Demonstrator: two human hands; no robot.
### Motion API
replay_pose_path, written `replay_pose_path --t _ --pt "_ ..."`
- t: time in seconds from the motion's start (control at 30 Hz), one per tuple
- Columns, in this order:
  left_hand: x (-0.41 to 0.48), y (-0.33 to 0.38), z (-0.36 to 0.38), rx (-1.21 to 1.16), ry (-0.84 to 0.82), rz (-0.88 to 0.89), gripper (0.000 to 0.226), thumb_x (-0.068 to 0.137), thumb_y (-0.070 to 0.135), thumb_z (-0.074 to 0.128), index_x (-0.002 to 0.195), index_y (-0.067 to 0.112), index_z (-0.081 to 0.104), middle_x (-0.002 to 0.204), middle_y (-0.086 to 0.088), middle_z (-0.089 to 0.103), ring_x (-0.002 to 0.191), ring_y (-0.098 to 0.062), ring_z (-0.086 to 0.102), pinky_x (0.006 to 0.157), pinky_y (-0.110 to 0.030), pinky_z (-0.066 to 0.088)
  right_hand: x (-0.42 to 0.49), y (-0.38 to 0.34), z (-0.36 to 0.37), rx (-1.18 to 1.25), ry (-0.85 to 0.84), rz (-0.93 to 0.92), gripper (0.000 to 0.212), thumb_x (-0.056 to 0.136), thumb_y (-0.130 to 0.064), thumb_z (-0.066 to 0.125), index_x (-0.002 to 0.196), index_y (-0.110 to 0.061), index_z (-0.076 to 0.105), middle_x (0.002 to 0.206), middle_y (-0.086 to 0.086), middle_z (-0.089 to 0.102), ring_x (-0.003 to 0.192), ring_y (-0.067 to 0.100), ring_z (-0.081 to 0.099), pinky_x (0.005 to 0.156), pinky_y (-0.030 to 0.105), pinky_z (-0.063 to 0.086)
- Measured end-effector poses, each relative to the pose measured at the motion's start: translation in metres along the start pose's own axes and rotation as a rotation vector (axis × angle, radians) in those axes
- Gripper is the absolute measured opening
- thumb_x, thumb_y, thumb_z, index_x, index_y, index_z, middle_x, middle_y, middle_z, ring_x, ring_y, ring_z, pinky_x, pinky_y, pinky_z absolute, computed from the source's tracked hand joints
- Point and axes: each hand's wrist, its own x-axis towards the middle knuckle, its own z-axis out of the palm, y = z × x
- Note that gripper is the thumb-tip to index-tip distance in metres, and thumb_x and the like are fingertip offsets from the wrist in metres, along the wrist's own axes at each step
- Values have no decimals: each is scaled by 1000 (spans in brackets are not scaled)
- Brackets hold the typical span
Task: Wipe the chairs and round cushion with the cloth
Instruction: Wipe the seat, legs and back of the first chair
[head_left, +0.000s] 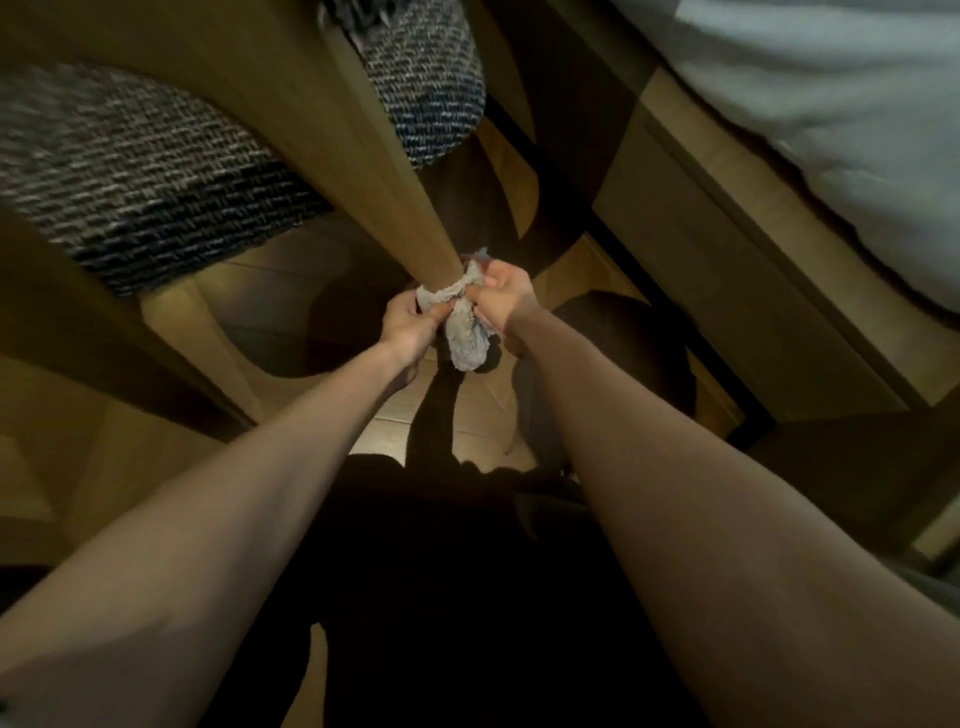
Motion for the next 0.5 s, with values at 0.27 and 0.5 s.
replay_pose_path --t 0.27,0.5 --pt "-67 43 -25 -106 137 191 22 91 18 64 110 8 64 108 -11 68 100 -22 66 89 -38 54 -73 -52 5 293 -26 -78 39 93 8 50 129 -4 52 122 17 62 113 26 61 94 34 52" --pt "-105 66 -34 -172 279 320 8 88 22 67 94 18 70 94 -7 73 93 -20 69 89 -43 55 -120 -82 22 428 53 -172 38 90 6 58 128 1 51 100 8 66 108 27 64 93 36 53"
